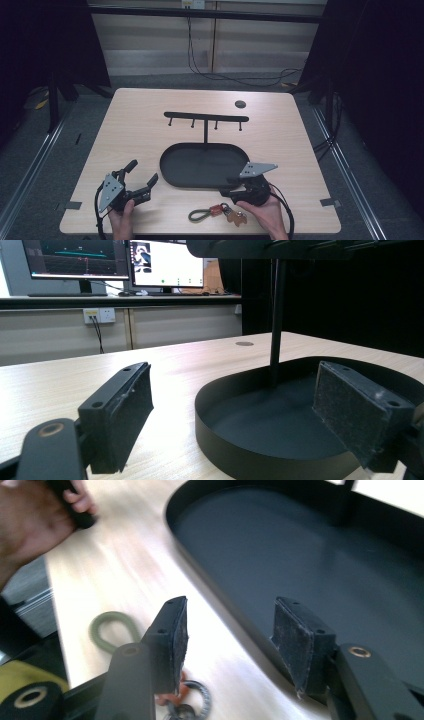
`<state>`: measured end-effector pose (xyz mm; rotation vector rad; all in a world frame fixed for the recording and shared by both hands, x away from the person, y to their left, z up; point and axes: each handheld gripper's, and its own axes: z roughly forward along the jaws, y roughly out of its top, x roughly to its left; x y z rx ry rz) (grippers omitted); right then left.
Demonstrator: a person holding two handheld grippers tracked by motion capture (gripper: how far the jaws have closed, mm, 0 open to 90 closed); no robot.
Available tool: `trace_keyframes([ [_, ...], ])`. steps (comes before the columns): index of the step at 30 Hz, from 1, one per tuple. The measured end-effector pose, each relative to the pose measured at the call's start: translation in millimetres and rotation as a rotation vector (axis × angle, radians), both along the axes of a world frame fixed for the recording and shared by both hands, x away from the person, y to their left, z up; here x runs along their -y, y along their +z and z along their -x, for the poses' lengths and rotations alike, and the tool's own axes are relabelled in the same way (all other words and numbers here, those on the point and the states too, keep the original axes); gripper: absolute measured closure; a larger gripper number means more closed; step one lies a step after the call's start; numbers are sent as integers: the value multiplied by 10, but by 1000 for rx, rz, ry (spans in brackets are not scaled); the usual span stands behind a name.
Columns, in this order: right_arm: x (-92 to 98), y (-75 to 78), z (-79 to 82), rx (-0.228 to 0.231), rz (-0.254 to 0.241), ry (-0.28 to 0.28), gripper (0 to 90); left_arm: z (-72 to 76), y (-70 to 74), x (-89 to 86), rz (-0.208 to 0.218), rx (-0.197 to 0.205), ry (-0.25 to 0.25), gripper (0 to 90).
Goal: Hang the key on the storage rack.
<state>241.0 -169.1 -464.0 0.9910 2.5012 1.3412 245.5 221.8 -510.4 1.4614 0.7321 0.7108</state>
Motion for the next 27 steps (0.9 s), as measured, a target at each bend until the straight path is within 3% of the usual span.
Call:
trace_keyframes([
  [3, -42, 8, -8, -15, -3, 21, 480, 0, 0, 0, 0, 0, 0, 157],
  [7, -144, 19, -29, -24, 23, 45, 490, 0, 0, 0, 0, 0, 0, 157],
  [9, -197, 31, -27, -20, 59, 66, 517, 0, 0, 0, 0, 0, 0, 157],
  [12, -269, 56, -34, -46, 89, 105, 519, 0, 0, 0, 0, 0, 0, 157],
  [15, -304, 69, -43, -49, 94, 113, 519, 0, 0, 0, 0, 0, 0, 157],
  [21, -461, 56, -83, -112, 155, 197, 601, 0, 0, 0, 0, 0, 0, 157],
  [23, -487, 23, -107, -179, 160, 226, 646, 0, 0, 0, 0, 0, 0, 157],
  [27, -530, -44, -105, -210, 175, 252, 722, 0, 0, 0, 0, 0, 0, 157],
])
